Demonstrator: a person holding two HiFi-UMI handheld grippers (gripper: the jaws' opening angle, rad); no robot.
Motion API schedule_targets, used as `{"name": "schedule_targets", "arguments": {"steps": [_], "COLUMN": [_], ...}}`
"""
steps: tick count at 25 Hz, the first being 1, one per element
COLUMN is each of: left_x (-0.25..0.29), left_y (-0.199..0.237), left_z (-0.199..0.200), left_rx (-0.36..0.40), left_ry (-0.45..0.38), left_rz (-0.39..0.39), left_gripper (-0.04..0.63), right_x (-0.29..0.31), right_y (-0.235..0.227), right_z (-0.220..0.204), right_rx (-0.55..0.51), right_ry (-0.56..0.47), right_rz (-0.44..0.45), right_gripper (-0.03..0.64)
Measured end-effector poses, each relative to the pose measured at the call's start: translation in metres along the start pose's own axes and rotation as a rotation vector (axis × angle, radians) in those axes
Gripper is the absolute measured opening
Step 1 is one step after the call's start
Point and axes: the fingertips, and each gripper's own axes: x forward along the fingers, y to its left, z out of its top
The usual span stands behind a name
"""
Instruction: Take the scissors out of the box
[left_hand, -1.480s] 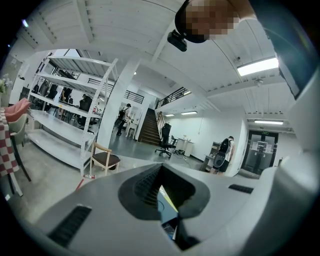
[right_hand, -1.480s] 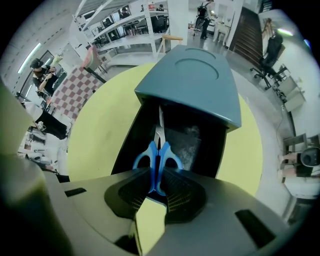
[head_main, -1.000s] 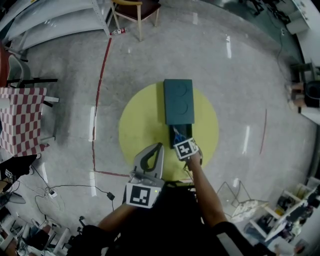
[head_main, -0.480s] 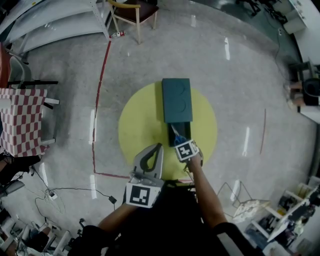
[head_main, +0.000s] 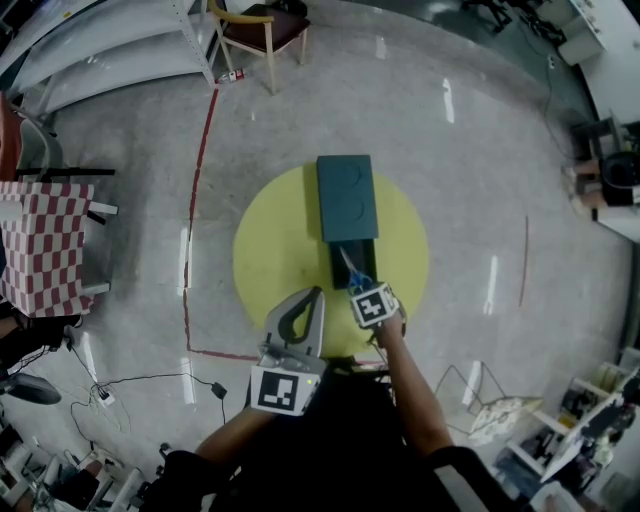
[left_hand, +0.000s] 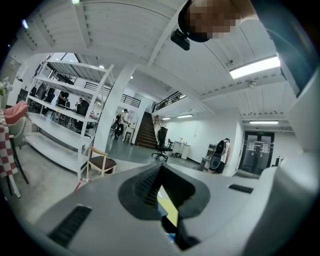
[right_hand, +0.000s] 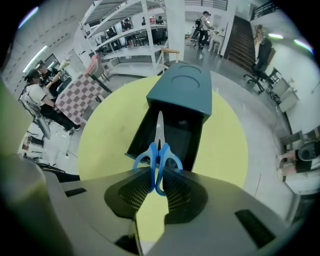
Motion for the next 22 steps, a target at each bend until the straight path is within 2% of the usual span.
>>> {"name": "schedule_targets", "arguments": {"steps": [6,10,22], "left_x": [-0.007,-0.011,-0.014], "left_y": [-0.013,-0.02,-0.037], "left_z": [0.002,0.002,0.01], "left_rx": [0.013,0.02,0.019], "left_ry": [-0.009,-0.014,-0.034], "left_rz": [-0.011,-0.014,-0.028], "left_gripper": [0.0,0.0,0.0], "right_x": [-0.015,-0.029,-0.089], "right_y": [0.005,0.008,0.004], "right_z": [-0.002,0.008,0.01], "right_rx": [0.018,0.023,0.011], "right_ry": [-0.104,-0.232,-0.481], "right_rz": [0.022,0.039,-0.02], "right_gripper": [0.074,0.074,0.074]}}
